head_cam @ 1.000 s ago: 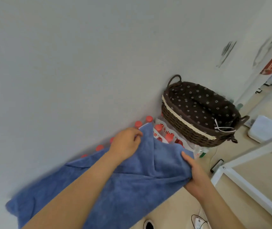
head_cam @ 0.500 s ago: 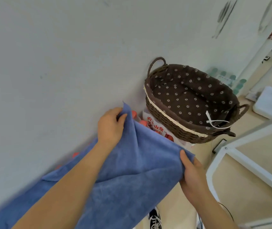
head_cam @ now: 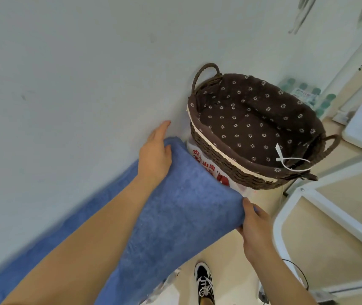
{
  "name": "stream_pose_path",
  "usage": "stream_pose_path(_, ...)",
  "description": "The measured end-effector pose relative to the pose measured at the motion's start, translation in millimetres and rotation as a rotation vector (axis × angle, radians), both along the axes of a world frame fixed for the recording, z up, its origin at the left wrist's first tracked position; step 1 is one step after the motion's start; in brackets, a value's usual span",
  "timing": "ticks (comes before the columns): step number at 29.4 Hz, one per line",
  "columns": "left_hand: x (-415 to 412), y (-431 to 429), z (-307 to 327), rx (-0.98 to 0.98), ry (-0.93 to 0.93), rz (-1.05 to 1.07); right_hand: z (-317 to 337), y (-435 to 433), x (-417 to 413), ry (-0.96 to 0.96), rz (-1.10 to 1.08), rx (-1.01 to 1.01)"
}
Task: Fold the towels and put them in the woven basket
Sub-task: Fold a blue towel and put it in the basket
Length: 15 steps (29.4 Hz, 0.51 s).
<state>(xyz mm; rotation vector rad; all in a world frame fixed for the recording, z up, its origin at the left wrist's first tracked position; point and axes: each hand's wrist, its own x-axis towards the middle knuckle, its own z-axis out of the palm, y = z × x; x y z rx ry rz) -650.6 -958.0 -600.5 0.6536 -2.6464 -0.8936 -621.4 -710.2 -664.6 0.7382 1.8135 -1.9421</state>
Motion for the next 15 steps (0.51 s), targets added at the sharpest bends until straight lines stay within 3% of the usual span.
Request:
stream_pose_path(3,25,16,-5,-0.131,-0.019,-0.183,-8,5,-4,0.021,0.030,0.050)
stream_pose_path(8,66,50,-27,-0.399,-0.472,-0.317,-15,4,-12,0.100,-0.012,0.188)
stream_pose_path(12,69,52,-23,-0.356,-0.442,-0.278,-16,5,-9,0.158,0.001,0.260)
stream_pose_path(15,101,54,-11,-0.197,-0.273,-0.171,0,6,0,0.287,0.116,0.458)
